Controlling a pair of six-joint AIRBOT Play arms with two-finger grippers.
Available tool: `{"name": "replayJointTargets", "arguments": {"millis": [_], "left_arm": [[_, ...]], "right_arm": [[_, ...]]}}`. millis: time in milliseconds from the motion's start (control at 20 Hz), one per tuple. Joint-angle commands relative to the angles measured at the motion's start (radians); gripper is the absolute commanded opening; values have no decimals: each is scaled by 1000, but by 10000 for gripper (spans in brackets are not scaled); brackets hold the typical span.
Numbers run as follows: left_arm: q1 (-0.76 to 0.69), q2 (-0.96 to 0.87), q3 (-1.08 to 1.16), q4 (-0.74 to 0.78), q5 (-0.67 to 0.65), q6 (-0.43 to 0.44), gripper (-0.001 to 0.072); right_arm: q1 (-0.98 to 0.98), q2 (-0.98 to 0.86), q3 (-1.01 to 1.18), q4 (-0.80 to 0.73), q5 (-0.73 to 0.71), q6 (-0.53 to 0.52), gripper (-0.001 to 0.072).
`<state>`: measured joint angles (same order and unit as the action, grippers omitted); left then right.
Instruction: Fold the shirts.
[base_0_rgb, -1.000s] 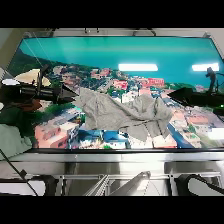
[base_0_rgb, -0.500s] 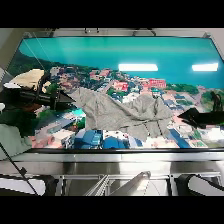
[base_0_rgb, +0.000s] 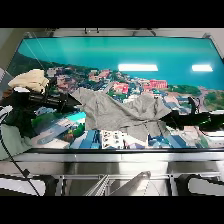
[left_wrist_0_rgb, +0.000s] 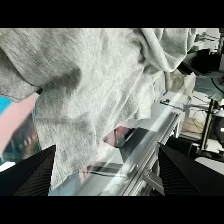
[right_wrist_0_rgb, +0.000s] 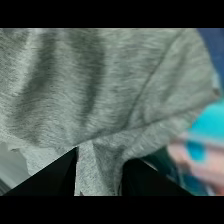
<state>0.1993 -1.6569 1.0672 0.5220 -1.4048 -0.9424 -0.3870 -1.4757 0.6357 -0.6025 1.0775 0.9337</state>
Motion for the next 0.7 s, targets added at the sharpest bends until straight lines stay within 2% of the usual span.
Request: {"name": "replayJointTargets", "arguments": {"millis": [0,250,350,400,500,650], "left_arm": [[-3,0,-2,1,26,-4,698],[-4,-1,-2,3,16,-3,698],[-4,0,-3,71,-14,-3,698],[-6,0,-11,138,-19,-31,698],[-24,0,-54,230,5,-83,699],[-101,-1,-146,236,101,-100,699]], "right_arm": [[61,-29,-1,66,-34,-30,361],[54,-29,7,65,-29,-30,360],[54,-29,7,65,-22,-42,360],[54,-29,7,65,-21,-45,360],[54,-29,8,65,-14,-48,360],[54,-29,9,65,5,-52,360]]}}
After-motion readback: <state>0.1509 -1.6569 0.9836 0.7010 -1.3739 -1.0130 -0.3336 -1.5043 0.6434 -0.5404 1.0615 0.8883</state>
